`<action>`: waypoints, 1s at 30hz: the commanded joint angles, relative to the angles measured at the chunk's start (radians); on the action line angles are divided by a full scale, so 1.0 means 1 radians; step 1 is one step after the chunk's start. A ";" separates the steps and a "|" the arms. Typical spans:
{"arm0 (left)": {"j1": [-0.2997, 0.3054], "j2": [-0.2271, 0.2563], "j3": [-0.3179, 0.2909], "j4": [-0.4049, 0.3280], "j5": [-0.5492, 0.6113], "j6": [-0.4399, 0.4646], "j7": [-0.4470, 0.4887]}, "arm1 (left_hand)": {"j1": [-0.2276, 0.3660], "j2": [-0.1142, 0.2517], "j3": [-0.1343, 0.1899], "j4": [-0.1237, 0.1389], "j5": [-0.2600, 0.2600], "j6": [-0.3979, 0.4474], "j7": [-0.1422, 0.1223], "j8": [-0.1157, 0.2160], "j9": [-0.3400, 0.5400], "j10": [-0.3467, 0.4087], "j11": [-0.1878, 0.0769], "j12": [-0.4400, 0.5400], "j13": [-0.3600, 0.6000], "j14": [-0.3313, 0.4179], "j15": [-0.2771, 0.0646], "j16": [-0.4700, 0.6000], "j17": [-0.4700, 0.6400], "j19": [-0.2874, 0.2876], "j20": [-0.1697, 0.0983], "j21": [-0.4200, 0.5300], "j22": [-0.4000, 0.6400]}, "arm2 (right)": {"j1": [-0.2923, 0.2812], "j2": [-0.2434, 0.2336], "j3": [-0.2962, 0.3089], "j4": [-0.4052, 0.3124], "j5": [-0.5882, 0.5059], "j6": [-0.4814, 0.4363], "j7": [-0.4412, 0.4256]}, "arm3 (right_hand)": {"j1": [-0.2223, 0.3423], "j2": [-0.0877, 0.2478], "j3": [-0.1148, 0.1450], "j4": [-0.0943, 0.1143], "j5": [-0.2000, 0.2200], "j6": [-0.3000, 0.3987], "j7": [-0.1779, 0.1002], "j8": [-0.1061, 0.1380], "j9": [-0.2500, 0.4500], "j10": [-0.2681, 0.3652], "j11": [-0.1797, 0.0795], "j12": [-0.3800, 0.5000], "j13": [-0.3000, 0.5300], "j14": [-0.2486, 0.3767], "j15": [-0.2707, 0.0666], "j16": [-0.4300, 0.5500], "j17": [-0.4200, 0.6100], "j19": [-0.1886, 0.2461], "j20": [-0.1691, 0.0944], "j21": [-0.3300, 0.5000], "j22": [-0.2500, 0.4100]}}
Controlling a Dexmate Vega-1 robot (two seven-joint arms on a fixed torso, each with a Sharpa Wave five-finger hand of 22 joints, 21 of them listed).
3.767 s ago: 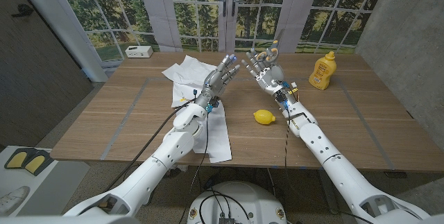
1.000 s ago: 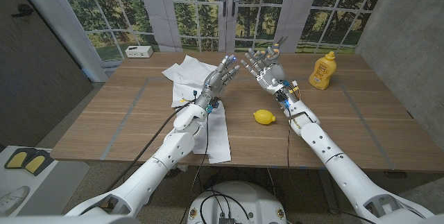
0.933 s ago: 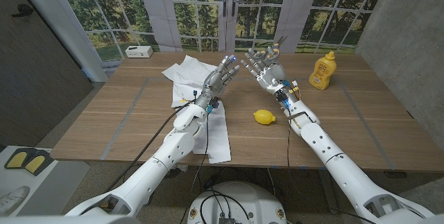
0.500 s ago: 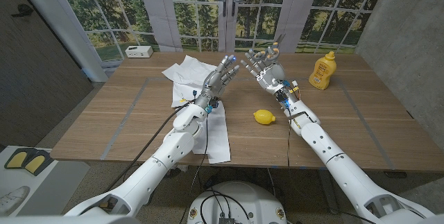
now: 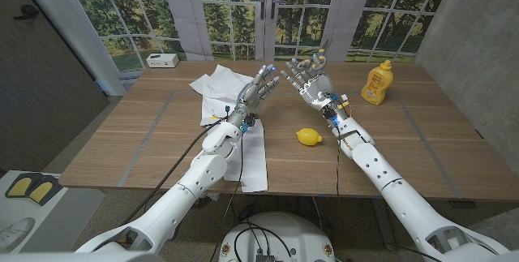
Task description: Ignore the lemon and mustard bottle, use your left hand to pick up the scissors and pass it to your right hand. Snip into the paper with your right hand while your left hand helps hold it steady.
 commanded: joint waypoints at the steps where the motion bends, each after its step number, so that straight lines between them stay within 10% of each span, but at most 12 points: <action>1: -0.008 -0.004 -0.001 0.013 -0.004 0.001 -0.008 | 0.011 0.006 0.001 0.005 -0.005 0.010 0.003 -0.002 0.003 0.008 -0.001 -0.001 0.002 0.011 -0.163 -0.003 0.003 0.011 -0.083 0.001 0.005 | 0.004 0.001 0.000 0.010 -0.003 -0.001 0.007 | 0.000 0.000 -0.007 -0.006 0.008 -0.010 0.000 0.031 0.039 -0.028 0.005 0.047 0.073 0.018 -0.040 0.021 0.033 0.021 -0.008 0.003 0.005; 30: -0.016 -0.002 -0.013 0.020 -0.001 -0.014 -0.018 | 0.011 0.006 0.000 0.007 -0.006 0.013 0.003 -0.002 0.003 0.009 -0.002 0.000 0.002 0.010 -0.162 -0.004 0.003 0.010 -0.083 0.001 0.005 | 0.021 0.002 -0.011 0.016 -0.021 0.004 0.016 | -0.011 -0.008 -0.019 -0.007 0.020 -0.070 0.003 0.126 0.164 -0.111 0.014 0.281 0.407 0.010 -0.035 0.089 0.166 0.029 -0.027 -0.004 0.010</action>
